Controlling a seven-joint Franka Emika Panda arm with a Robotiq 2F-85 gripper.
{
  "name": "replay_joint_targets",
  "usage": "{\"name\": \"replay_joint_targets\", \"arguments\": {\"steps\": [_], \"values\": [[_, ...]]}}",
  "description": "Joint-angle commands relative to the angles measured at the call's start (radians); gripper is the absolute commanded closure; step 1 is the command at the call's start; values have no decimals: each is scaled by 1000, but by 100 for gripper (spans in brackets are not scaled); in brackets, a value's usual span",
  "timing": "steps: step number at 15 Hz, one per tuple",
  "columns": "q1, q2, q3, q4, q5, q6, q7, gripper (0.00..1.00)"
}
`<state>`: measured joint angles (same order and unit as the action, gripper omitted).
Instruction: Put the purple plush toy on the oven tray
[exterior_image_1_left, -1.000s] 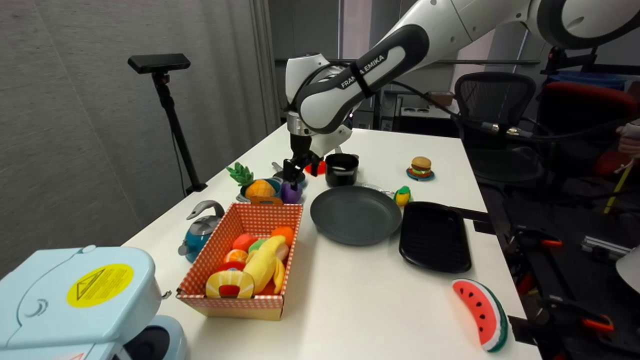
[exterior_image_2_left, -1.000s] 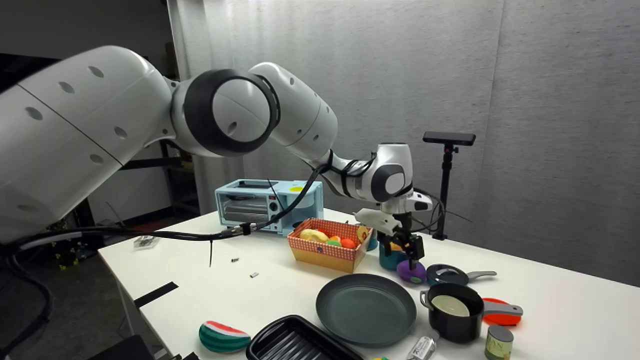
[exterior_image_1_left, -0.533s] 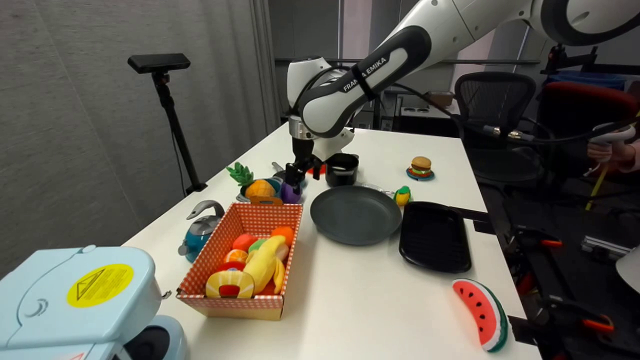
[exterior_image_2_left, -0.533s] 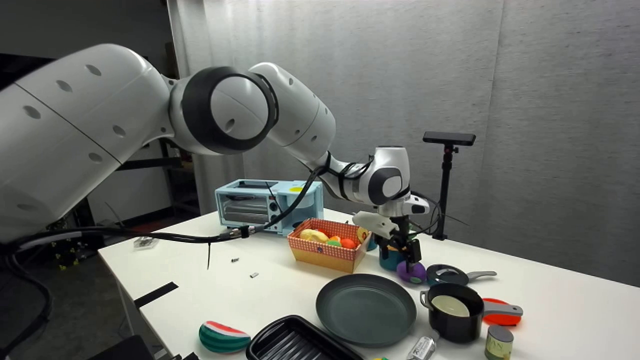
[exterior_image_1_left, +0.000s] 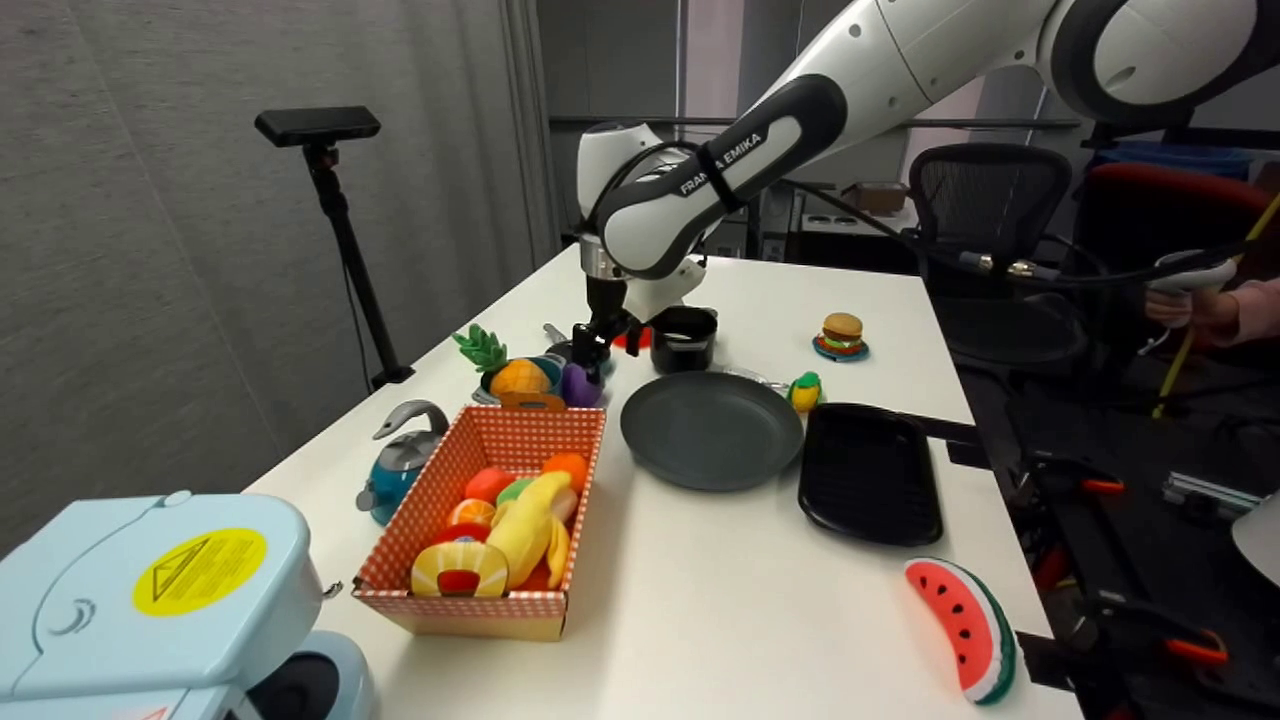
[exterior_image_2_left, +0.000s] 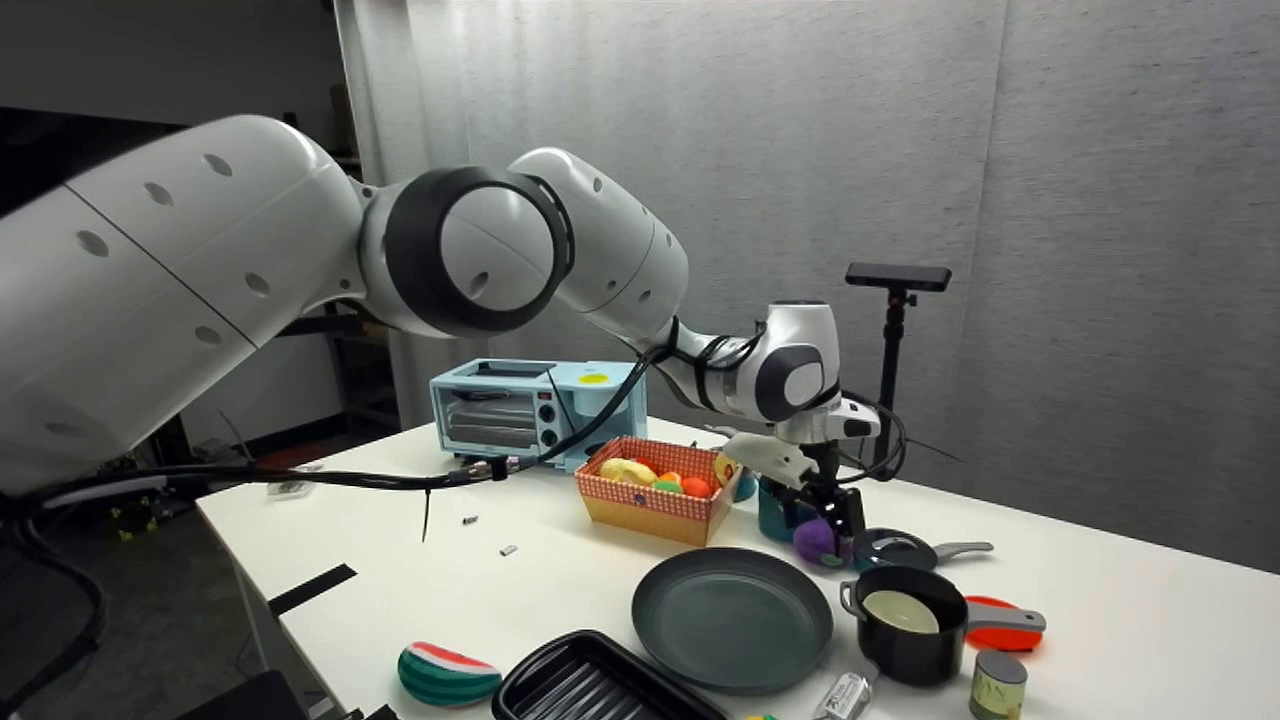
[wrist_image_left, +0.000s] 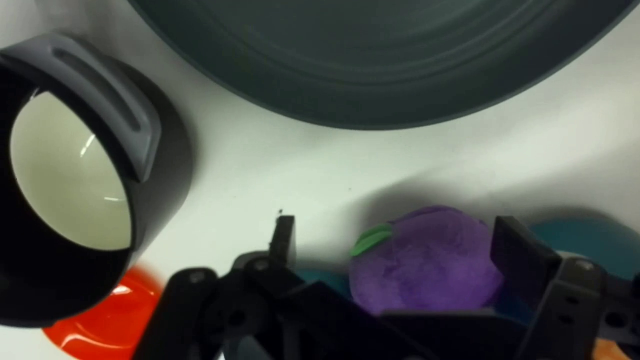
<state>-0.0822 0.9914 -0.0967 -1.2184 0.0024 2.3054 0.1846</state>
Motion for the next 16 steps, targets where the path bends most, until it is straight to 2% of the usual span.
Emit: {"name": "replay_joint_targets", "arguments": {"steps": [1,5,9,11,16], "values": [[-10,66,3,115,7,-34,-14,0],[-7,95,14,158,6,-30,-34,7],[2,124,27,195,6,-28,-46,6],[2,138,35,213,9,-33,-52,26],[-5,161,43,242,11,-46,-69,64]]}}
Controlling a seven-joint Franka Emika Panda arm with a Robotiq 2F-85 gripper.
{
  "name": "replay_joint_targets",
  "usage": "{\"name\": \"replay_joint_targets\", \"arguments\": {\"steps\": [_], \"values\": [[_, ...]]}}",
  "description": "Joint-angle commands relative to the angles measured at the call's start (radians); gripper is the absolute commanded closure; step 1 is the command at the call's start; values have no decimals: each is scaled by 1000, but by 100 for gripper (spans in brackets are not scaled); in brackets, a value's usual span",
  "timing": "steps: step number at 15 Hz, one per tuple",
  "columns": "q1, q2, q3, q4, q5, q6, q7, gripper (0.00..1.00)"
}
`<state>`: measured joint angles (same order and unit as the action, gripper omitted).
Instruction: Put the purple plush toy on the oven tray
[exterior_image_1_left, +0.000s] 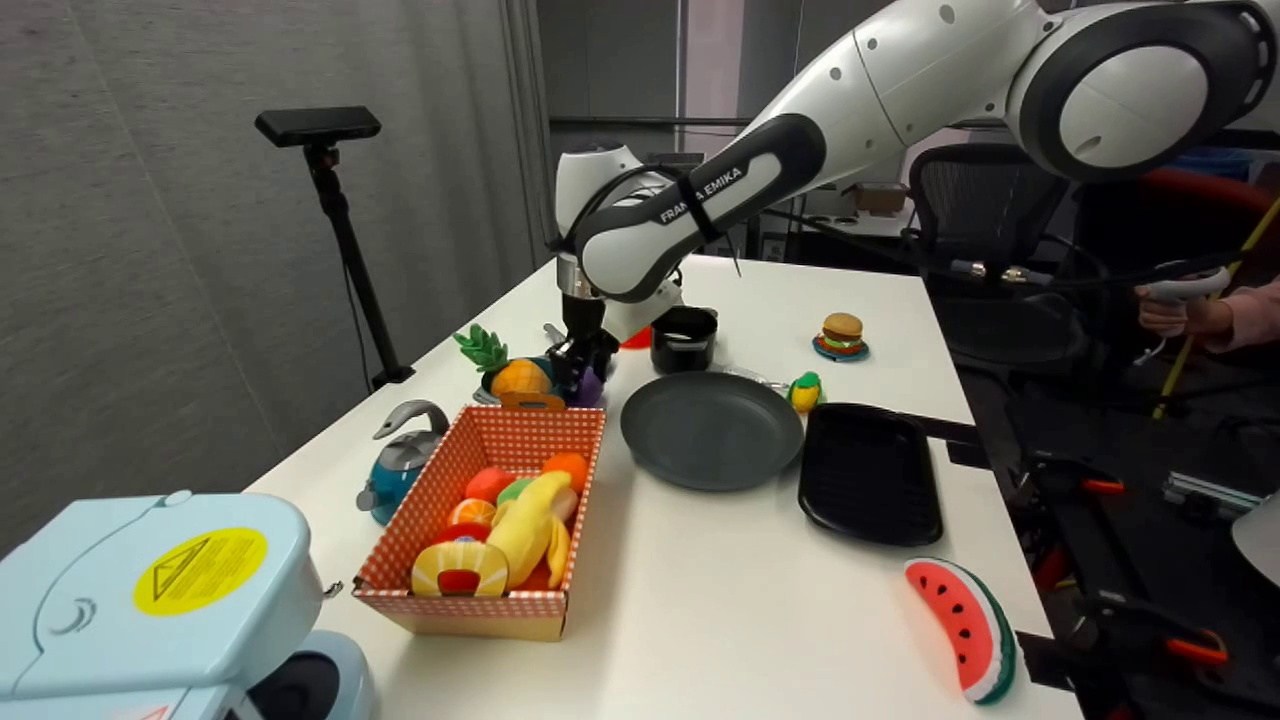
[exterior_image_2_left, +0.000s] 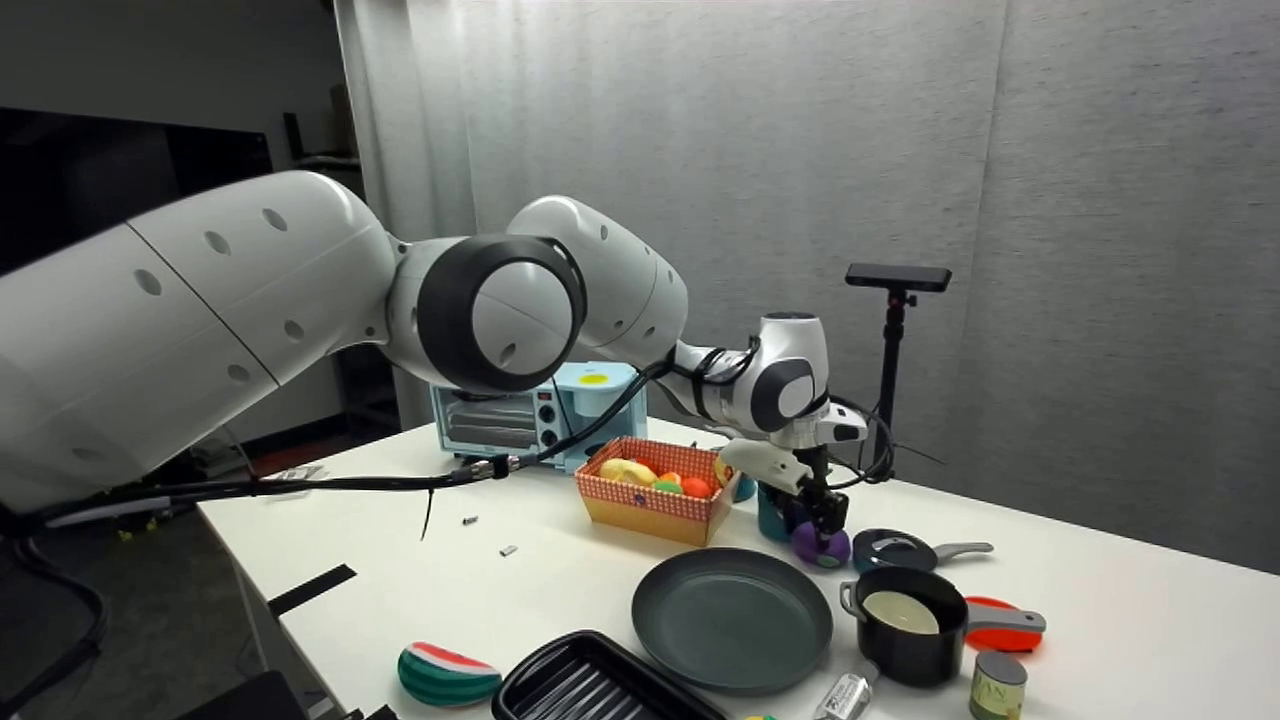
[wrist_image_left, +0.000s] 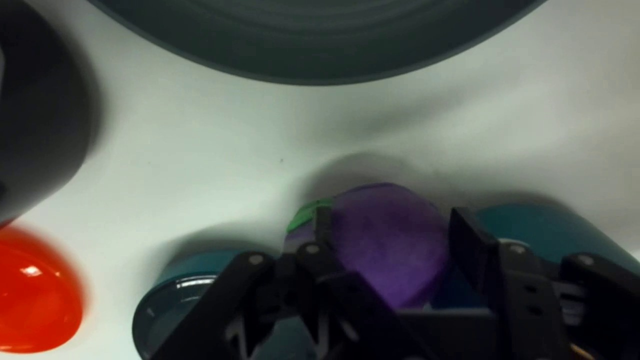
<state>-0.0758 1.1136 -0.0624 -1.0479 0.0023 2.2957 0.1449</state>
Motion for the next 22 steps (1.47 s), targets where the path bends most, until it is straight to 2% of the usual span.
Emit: {"name": "replay_joint_targets", "arguments": {"steps": [1,5,6,14,22], "values": [[-11,34,6,67,8,-33,-31,70],[-13,-23,8,-19,3,-9,-69,97],[-18,-50,16,-60,8,-10,-87,99],[-14,-322,38,-433,-6,38,-222,97],[-36,-679,52,-783,31,118,-275,97]]}}
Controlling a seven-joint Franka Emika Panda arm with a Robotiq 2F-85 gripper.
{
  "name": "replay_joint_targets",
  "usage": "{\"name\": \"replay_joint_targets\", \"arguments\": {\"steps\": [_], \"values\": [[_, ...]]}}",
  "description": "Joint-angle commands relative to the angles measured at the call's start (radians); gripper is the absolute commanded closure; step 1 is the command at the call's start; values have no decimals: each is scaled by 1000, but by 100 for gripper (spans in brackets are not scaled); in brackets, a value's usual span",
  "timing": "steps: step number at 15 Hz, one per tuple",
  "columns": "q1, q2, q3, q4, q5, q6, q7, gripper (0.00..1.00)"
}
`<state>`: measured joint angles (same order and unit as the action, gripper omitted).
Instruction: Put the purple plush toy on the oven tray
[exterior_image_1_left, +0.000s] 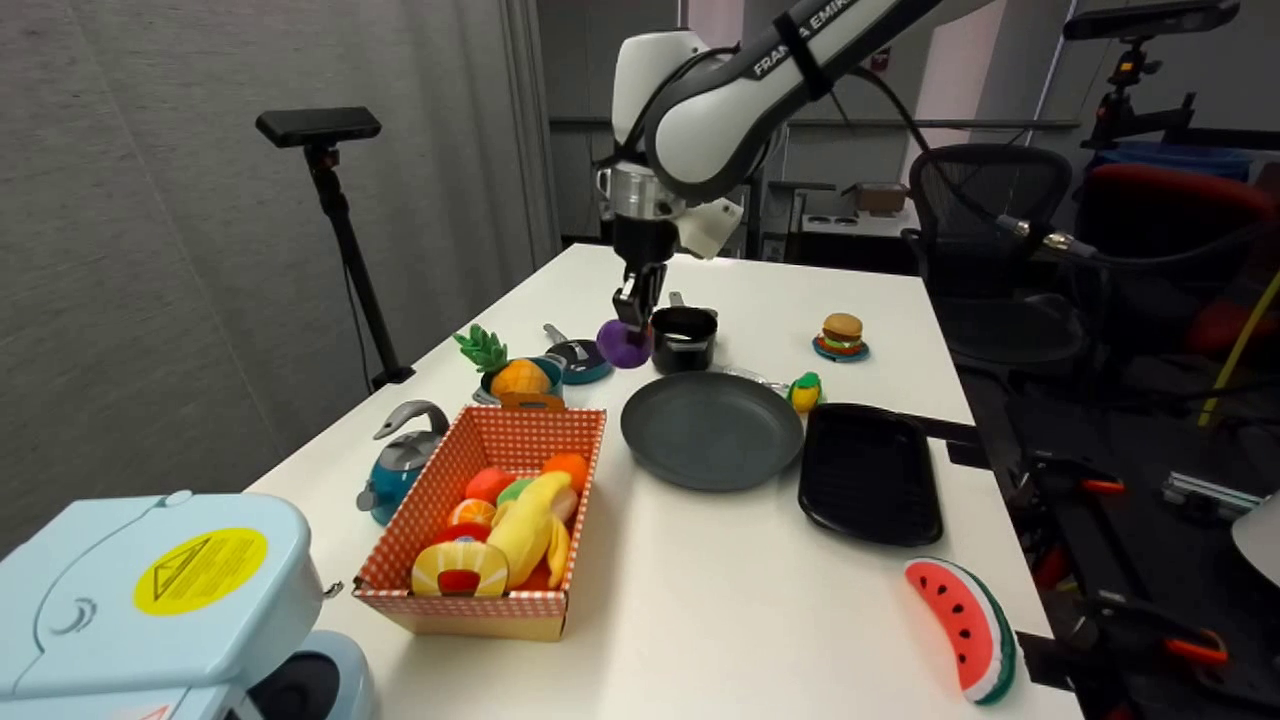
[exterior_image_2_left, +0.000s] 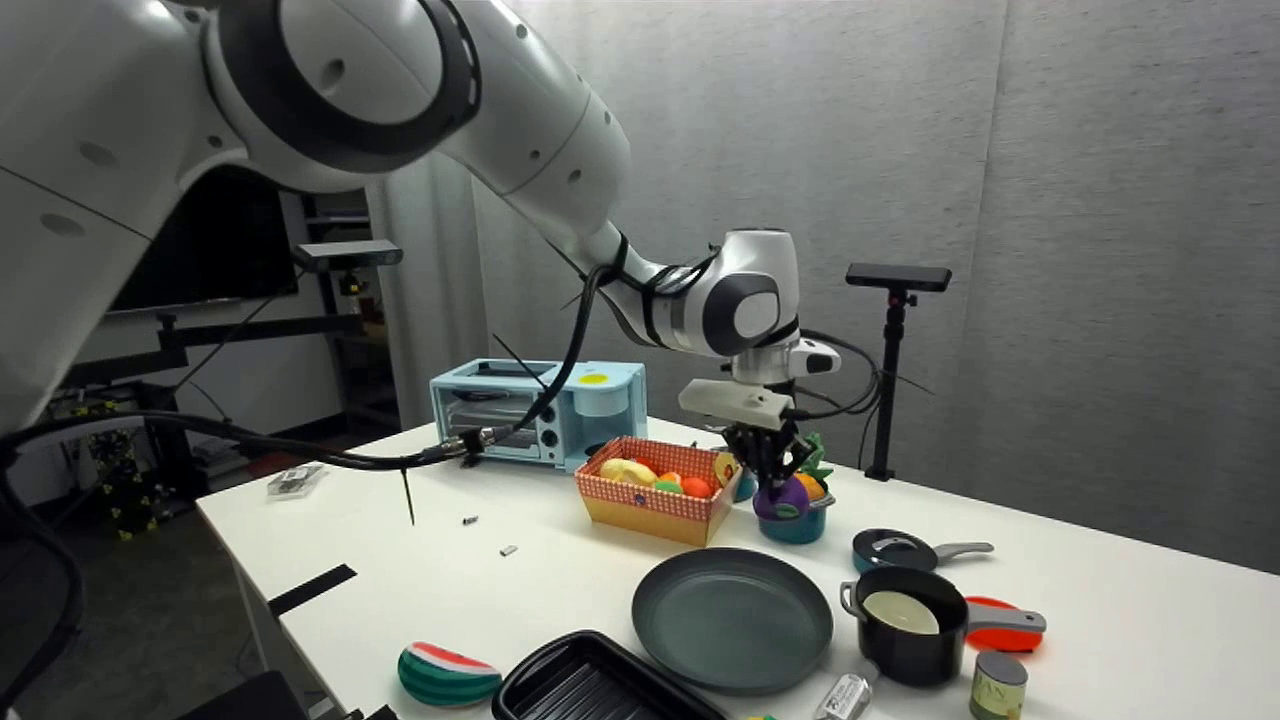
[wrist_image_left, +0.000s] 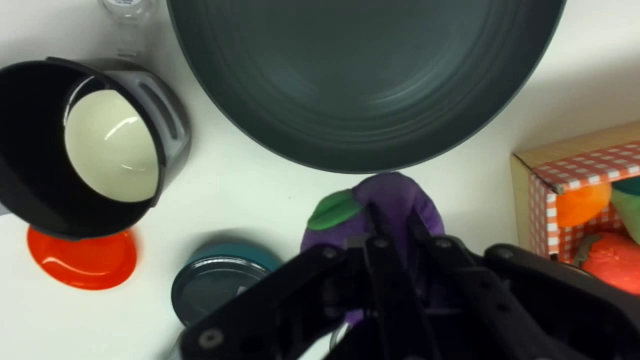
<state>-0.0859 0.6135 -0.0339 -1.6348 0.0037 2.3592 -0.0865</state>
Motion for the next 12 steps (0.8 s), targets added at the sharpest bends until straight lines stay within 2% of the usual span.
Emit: {"name": "replay_joint_targets", "arguments": {"steps": [1,6,12], "values": [[-28,-229,24,-240,36,63,-51,97],[-29,-498,21,-465,90,81,-117,97],[-9,-794,-34,-681,119,30,-193,97]]}}
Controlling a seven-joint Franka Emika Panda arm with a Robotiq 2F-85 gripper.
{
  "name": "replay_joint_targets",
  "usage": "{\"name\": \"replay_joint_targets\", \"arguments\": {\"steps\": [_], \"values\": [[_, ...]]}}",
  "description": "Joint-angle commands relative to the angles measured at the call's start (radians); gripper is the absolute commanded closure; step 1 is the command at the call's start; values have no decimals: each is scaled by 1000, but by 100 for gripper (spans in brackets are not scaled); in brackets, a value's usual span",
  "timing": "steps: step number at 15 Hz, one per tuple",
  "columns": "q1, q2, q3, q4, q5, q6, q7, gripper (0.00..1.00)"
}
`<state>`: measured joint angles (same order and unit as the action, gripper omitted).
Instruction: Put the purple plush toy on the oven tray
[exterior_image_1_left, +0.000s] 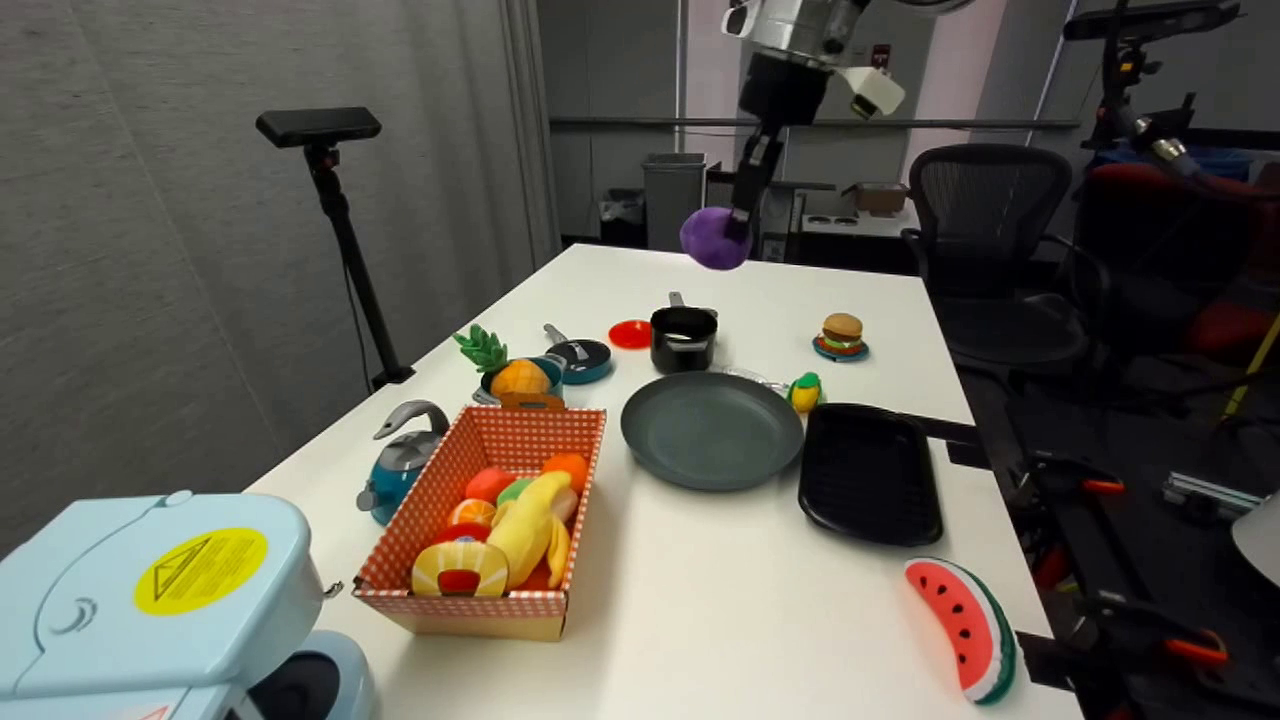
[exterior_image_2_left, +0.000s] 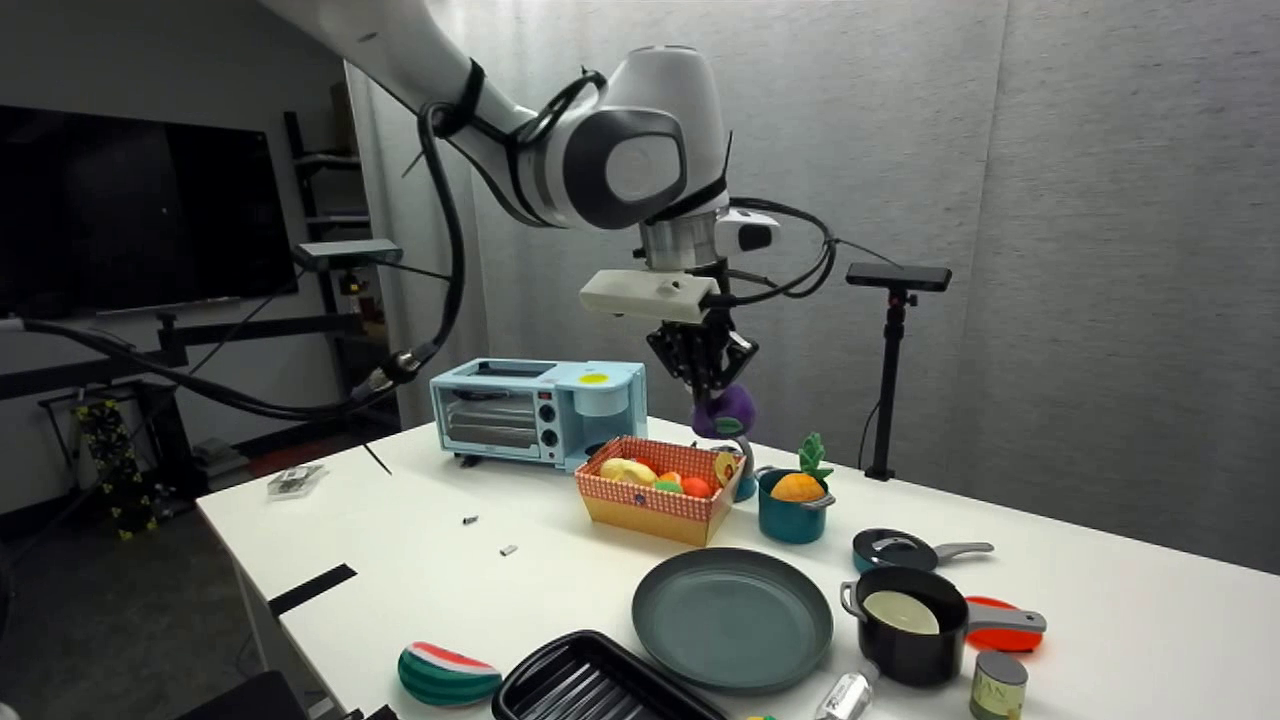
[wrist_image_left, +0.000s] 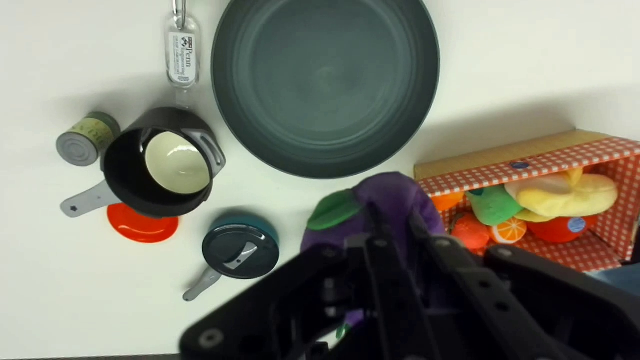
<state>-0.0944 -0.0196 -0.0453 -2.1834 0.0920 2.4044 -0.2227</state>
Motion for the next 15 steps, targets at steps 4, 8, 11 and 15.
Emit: {"name": "replay_joint_targets", "arguments": {"steps": [4,8,11,15], "values": [[11,-287,-58,-233,9,-55,-78,97],[12,-367,-84,-296,-6,-85,-93,97],[8,-408,-100,-327,-16,-100,-100,97],[8,-441,-119,-348,-22,-122,-110,97]]}}
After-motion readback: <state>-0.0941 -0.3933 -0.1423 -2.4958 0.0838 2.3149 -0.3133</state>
